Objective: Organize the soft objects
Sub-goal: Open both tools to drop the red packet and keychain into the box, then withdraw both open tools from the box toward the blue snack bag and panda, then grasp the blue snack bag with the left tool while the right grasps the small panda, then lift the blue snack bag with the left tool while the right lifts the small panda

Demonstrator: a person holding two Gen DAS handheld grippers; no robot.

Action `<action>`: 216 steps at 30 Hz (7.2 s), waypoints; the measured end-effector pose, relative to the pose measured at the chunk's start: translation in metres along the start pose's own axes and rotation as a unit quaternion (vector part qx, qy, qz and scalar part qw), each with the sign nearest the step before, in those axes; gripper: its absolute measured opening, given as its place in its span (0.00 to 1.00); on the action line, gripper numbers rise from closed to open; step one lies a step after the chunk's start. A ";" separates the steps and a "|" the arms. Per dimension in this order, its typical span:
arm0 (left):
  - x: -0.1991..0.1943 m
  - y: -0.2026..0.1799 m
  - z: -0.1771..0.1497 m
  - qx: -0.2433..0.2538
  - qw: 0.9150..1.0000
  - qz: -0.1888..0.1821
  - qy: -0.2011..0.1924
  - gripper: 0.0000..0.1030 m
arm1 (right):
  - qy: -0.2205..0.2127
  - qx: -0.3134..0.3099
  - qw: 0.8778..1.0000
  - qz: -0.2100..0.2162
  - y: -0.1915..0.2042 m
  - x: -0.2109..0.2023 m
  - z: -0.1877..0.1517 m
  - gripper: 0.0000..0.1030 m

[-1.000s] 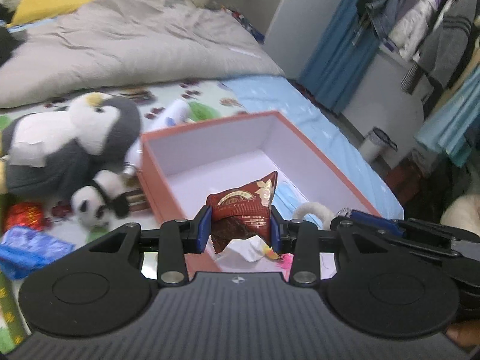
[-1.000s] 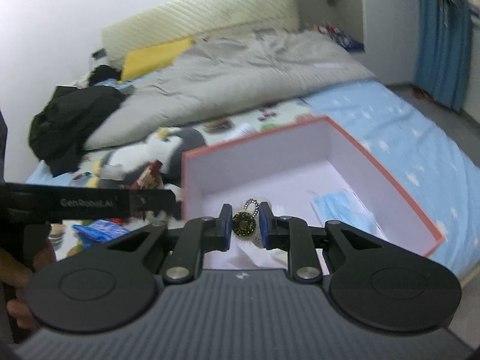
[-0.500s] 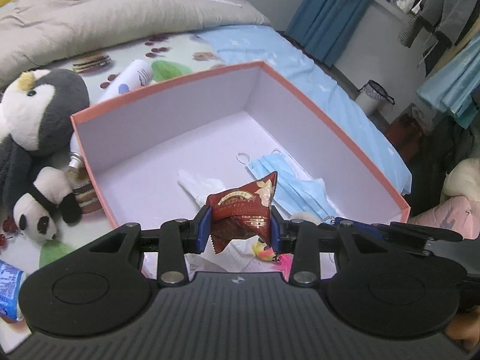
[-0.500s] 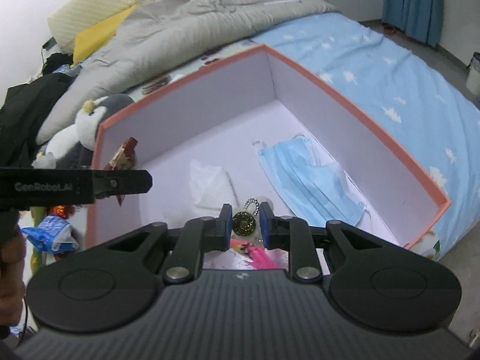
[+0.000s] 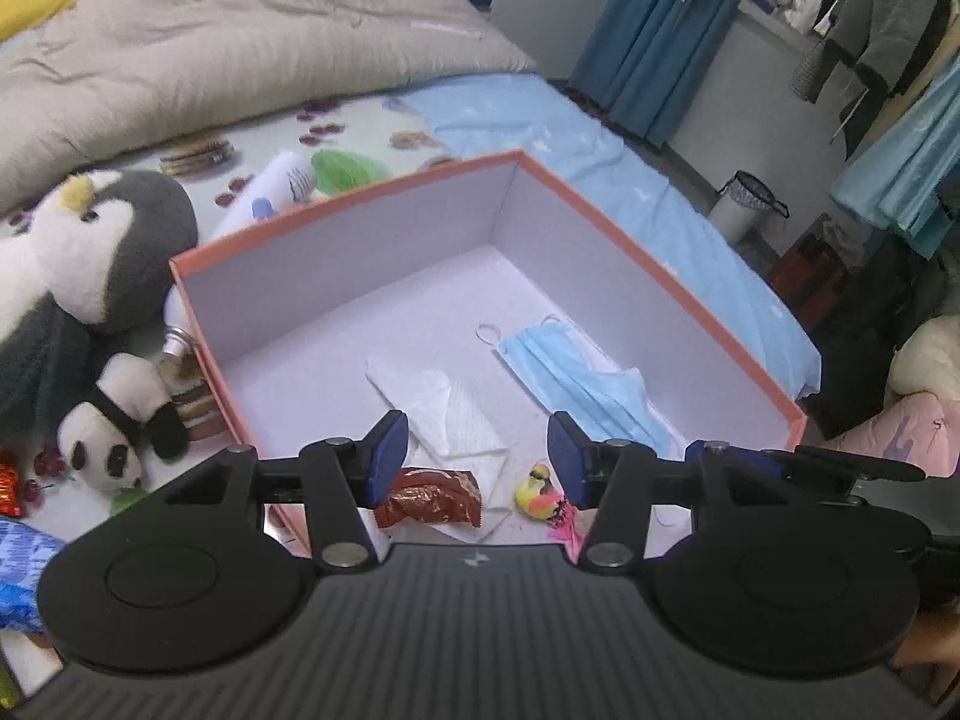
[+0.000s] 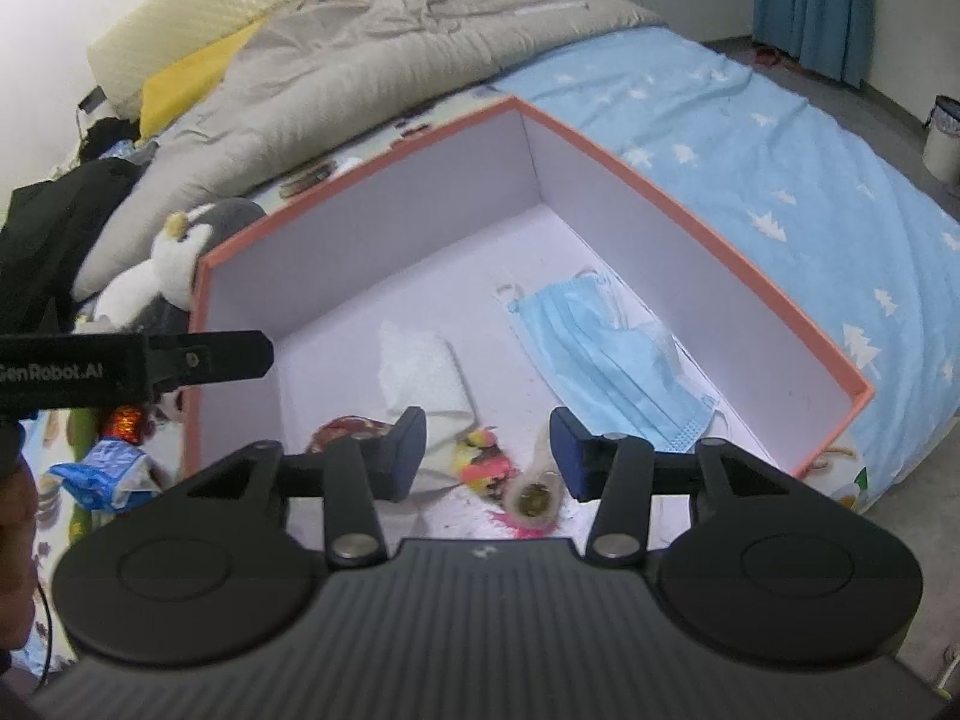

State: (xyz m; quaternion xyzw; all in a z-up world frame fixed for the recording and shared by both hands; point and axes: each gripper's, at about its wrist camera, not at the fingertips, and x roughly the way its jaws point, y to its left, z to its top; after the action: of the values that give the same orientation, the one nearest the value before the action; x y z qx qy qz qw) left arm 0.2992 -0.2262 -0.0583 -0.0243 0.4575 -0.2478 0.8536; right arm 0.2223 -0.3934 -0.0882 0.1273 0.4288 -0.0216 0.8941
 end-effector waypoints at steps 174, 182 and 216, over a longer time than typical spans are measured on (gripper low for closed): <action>-0.128 0.203 -0.240 -0.425 0.893 0.074 -0.131 0.63 | 0.072 0.026 0.996 0.050 0.204 0.059 -0.134 0.59; -0.111 0.205 -0.239 -0.423 0.893 0.101 -0.117 0.55 | 0.072 0.015 0.995 0.063 0.200 0.062 -0.135 0.56; -0.130 0.166 -0.227 -0.243 0.960 0.112 -0.086 0.12 | 0.062 -0.080 0.989 0.109 0.186 0.030 -0.132 0.51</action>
State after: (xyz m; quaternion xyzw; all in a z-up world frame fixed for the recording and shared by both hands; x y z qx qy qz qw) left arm 0.1267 0.0192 -0.1347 -0.2008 0.4286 -0.0289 0.8804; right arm 0.1680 -0.1791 -0.1514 0.1024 0.4669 0.1187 0.8703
